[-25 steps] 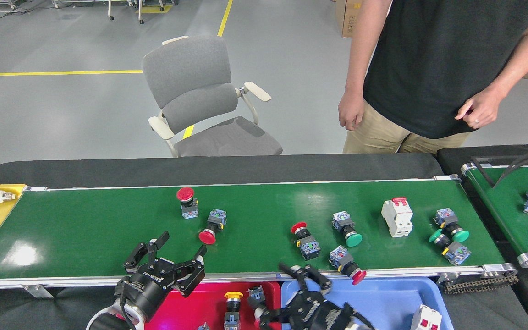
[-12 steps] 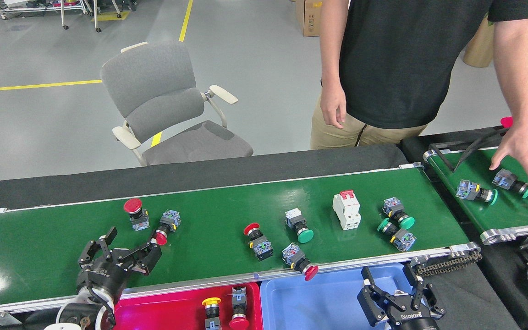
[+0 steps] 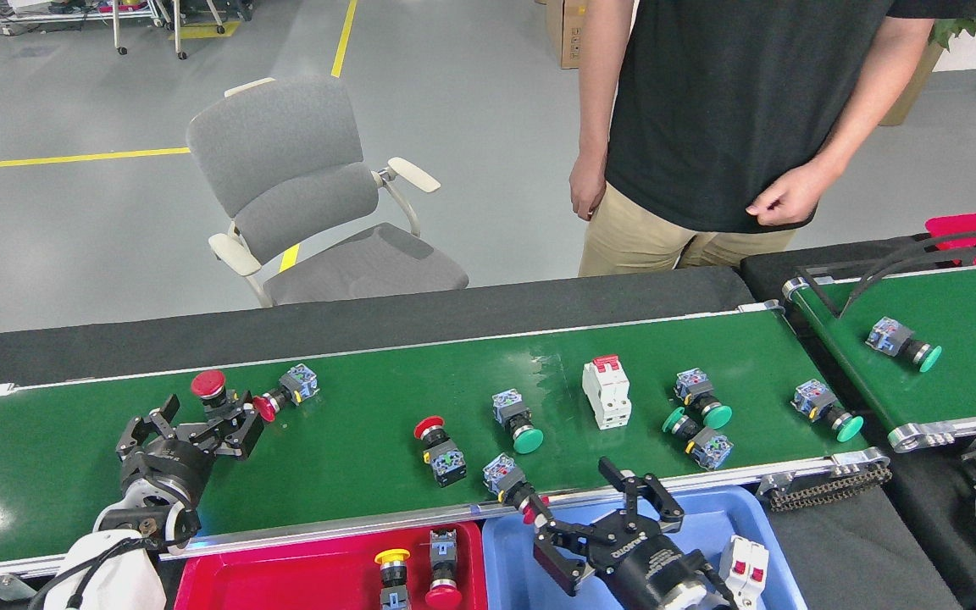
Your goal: Pick switch part from conveyor to tray
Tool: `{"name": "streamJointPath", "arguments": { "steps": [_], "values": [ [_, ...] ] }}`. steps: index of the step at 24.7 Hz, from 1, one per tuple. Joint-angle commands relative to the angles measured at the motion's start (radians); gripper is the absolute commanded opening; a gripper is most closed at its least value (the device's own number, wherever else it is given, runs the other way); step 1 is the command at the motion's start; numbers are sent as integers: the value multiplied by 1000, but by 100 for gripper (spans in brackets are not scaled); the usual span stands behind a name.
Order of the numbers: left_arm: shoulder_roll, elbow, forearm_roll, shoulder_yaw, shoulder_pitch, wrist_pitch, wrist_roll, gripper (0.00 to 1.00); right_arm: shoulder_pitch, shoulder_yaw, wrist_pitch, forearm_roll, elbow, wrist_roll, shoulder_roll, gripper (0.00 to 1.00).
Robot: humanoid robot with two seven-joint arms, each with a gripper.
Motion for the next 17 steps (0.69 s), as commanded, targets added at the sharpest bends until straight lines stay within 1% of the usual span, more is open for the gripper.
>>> {"name": "streamJointPath", "arguments": {
  "steps": [1,2,3,4,5,6,7,8,9,11,12,13,15,16,17],
  "values": [
    [8,30,0,6,-33,28,30,61,-35,17,23,28,27,20,32,100],
    [8,40,0,6,-34,25,58,50,-53,24,37,46,53,21,52,100],
    [6,42,3,6,-34,22,78,42,-71,33,49,54,82,21,69,100],
    [2,42,6,5,-36,13,87,35,-88,44,66,57,116,21,86,100],
    [-1,36,9,6,-34,2,88,25,-114,69,92,57,160,20,94,98],
    [-4,31,9,6,-34,-15,88,21,-131,92,112,57,187,20,94,95],
    [-7,19,10,6,-33,-40,88,18,-144,112,127,57,197,18,94,89],
    [-12,-15,13,2,-25,-81,90,14,-150,122,144,54,200,18,94,79],
    [-15,-59,13,-2,-13,-136,90,14,-150,122,150,51,199,15,90,67],
    [-17,-190,13,-3,62,-302,90,14,-151,122,153,52,197,15,86,31],
    [-15,-276,13,-2,119,-403,90,14,-151,122,153,52,196,15,84,18],
    [-13,-359,15,5,181,-498,88,14,-150,122,150,51,196,15,84,10],
    [-9,-486,16,8,297,-644,85,16,-148,124,145,49,191,13,83,4],
    [-7,-544,16,8,362,-711,85,21,-142,124,144,49,180,13,83,3],
    [-9,-596,16,9,424,-767,85,28,-134,127,142,49,157,7,81,3]
  ]
}}
